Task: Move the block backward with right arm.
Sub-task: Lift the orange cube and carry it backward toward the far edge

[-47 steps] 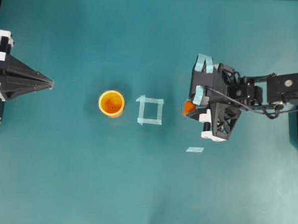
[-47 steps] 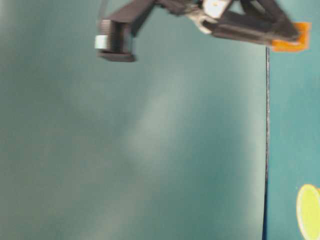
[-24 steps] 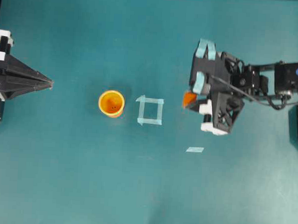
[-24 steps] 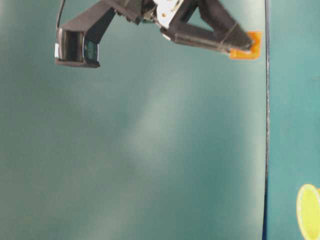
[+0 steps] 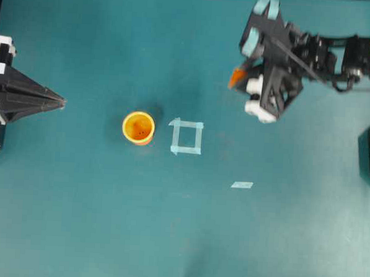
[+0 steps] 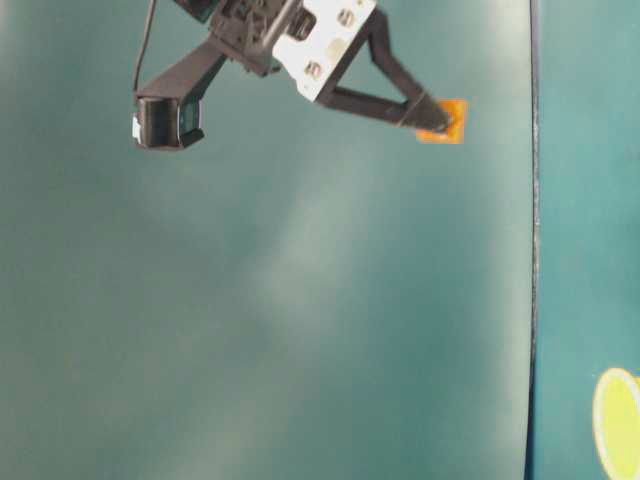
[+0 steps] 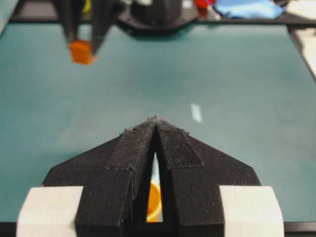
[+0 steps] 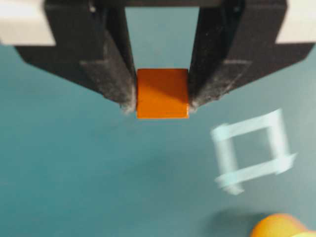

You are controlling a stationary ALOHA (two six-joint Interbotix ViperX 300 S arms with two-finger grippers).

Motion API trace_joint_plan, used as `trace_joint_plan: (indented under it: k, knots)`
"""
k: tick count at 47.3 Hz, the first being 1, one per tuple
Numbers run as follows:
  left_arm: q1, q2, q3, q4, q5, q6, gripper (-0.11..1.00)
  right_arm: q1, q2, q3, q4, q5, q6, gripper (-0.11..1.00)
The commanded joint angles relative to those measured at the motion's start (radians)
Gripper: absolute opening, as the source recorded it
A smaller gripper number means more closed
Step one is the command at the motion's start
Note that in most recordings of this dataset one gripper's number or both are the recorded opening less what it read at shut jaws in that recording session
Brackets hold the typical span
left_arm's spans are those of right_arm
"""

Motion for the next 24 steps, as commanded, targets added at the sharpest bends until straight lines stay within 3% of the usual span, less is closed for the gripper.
trace_joint_plan:
  k: [1, 14, 24]
  knots:
    - [0.0, 0.002, -0.032, 0.003, -0.005, 0.0, 0.0, -0.041, 0.0, -0.044, -0.015, -0.003, -0.002, 0.4]
    - [0.0, 0.003, -0.031, 0.003, -0.005, 0.0, 0.0, -0.186, 0.083, -0.143, -0.071, -0.003, -0.003, 0.4]
    - [-0.002, 0.002, -0.031, 0.003, -0.005, 0.0, 0.0, -0.265, 0.138, -0.221, -0.075, -0.003, -0.006, 0.4]
